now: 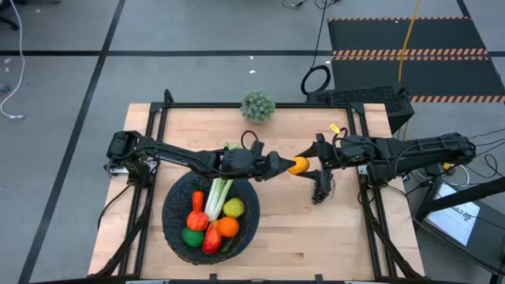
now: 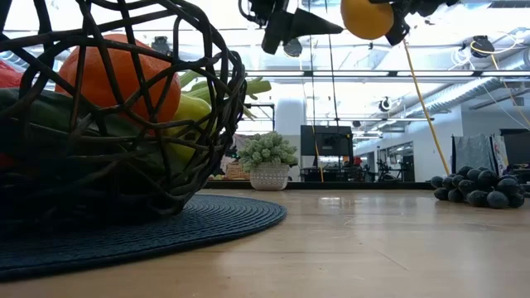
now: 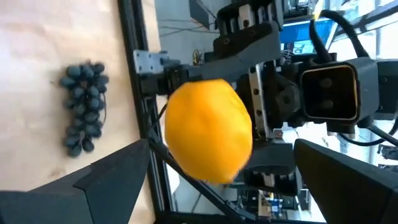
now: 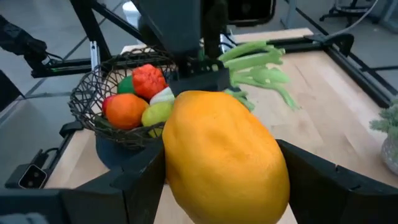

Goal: Build produce basket
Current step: Put the yellow lemon into the black wire basket

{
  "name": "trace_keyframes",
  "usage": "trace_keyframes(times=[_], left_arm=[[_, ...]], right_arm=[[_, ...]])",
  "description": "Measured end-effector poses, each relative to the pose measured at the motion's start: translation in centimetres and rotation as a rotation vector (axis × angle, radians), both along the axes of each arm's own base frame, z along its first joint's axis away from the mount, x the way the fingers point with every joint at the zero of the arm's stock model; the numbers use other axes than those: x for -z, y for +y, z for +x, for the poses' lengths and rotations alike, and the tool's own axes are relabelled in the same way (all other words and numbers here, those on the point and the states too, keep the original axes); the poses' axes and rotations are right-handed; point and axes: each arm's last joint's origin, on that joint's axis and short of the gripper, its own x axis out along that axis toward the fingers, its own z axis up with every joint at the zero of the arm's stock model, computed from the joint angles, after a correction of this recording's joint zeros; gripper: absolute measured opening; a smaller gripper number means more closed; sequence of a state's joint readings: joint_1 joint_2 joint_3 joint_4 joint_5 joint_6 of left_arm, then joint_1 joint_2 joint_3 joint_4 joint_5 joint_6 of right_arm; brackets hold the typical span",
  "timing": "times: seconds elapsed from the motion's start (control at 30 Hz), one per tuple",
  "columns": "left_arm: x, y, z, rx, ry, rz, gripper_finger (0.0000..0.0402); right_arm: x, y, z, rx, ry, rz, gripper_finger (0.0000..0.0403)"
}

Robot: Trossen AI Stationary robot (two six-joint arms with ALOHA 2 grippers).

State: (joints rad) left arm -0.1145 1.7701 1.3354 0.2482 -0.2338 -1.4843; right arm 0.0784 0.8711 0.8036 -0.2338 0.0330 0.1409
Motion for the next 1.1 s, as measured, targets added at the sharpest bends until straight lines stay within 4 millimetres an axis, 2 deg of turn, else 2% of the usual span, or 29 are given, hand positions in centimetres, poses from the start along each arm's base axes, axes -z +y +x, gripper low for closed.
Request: trace_keyframes(times=[0.37, 0.87, 1.1], left_arm=[[1.4, 1.5, 1.1, -0.021, 0.004, 0.058, 0.0395], [1.1, 1.3, 1.2, 0.037, -0.041, 0.052, 0.0266], [0.9, 1.2, 1.3, 0.07, -0.057, 0.045, 0.0244]], right_arm=[[-0.3, -0.1, 0.4, 0.018, -0.05, -0.032, 0.0272], [-0.2, -0.1, 0.5, 0.015, -0.04, -0.02, 0.0272], [-0.3, -0.1, 0.4, 0.011, -0.047, -0.012, 0.0284]])
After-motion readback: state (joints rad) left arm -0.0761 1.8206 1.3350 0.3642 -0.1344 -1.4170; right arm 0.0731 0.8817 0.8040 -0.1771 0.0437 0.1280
